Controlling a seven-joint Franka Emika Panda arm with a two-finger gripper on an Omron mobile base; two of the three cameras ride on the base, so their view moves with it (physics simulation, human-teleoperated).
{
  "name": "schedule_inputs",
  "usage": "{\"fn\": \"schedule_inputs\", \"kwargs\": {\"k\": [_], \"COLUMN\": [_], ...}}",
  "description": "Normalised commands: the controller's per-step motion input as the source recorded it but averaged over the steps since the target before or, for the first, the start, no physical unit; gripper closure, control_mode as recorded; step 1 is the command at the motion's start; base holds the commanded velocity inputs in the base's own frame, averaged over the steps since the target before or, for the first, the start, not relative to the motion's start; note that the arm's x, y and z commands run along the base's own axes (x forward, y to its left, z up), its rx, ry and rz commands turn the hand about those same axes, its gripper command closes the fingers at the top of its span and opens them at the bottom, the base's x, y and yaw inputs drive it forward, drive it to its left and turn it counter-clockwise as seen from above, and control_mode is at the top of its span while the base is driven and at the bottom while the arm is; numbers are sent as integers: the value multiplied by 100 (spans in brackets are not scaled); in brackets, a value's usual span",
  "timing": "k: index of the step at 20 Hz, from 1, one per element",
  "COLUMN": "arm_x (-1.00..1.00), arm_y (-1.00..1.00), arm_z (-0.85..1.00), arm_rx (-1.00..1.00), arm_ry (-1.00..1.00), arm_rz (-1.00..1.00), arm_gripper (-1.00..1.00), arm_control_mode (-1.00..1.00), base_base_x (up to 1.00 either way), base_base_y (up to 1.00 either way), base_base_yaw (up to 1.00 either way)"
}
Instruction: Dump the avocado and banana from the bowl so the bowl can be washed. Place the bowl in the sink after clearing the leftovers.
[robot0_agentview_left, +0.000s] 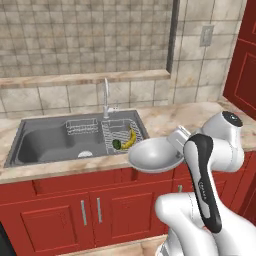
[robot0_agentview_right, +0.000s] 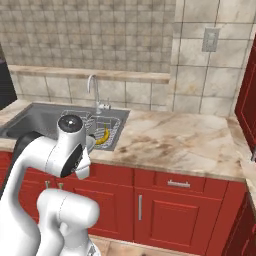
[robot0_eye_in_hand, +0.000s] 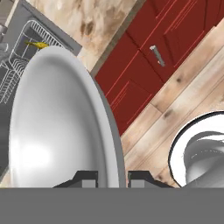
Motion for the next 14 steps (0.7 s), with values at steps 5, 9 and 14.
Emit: {"fn": "schedule_inputs", "kwargs": {"k": [5, 9, 14], "arm_x": [0, 0, 0], "arm_y": [0, 0, 0], "arm_z": [0, 0, 0], "arm_rx": [0, 0, 0], "arm_ry": [0, 0, 0], "arm_rz": [0, 0, 0], "arm_gripper": [100, 100, 100], "arm_control_mode": [100, 100, 100], "base_base_x": [2, 31, 51], "base_base_y": [100, 83, 44], "base_base_yaw": [0, 0, 0]}}
